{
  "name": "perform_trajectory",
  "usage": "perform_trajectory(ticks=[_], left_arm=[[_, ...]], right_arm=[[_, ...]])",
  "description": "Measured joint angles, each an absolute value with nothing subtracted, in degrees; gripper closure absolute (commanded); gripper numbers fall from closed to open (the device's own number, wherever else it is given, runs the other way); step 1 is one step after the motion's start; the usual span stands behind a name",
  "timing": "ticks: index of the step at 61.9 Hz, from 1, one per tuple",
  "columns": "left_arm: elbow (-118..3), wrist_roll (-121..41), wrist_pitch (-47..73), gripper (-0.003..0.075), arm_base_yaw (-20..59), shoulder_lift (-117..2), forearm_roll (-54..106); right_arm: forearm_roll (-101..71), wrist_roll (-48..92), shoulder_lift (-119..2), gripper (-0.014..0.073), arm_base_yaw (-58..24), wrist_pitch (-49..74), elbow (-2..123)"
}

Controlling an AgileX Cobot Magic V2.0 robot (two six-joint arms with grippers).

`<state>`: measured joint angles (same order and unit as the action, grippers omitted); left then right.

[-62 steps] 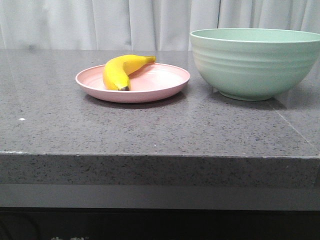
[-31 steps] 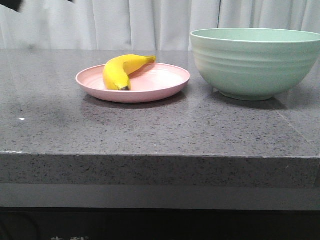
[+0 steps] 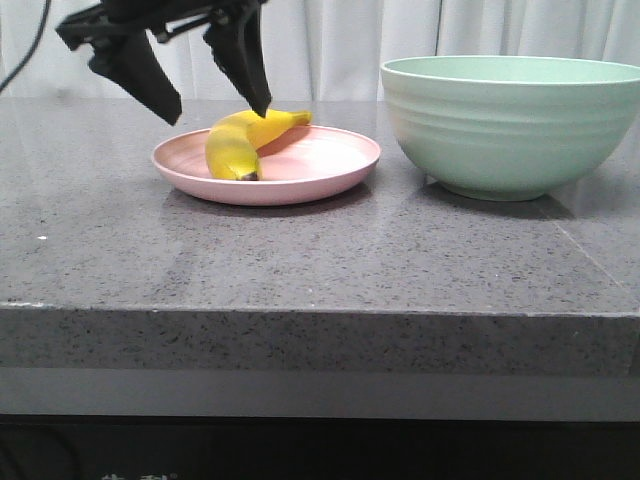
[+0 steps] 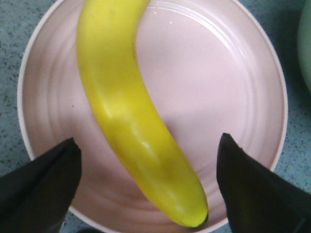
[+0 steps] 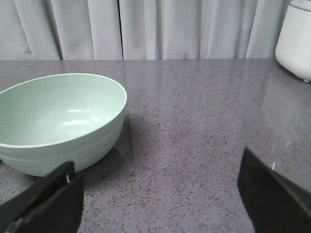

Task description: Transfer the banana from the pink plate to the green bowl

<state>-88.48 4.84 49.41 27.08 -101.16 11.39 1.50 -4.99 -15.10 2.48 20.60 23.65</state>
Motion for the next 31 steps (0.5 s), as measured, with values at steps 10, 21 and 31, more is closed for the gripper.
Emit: perform_trajectory(ticks=[10, 21, 31], left_arm=[[-89.06, 5.99, 49.41, 0.0166, 27.08, -103.5, 11.27], [-89.17, 6.53, 49.06, 0.0166, 27.08, -105.41, 11.16], [-89.17, 6.66, 48.83, 0.0166, 27.08, -106.86, 11.16]], right_arm=[[1.5, -4.99, -15.1, -0.0059, 2.48, 20.52, 23.65], [1.5, -4.99, -15.1, -0.0059, 2.48, 20.52, 23.65], [1.5, -4.99, -15.1, -0.0059, 2.48, 20.52, 23.65]])
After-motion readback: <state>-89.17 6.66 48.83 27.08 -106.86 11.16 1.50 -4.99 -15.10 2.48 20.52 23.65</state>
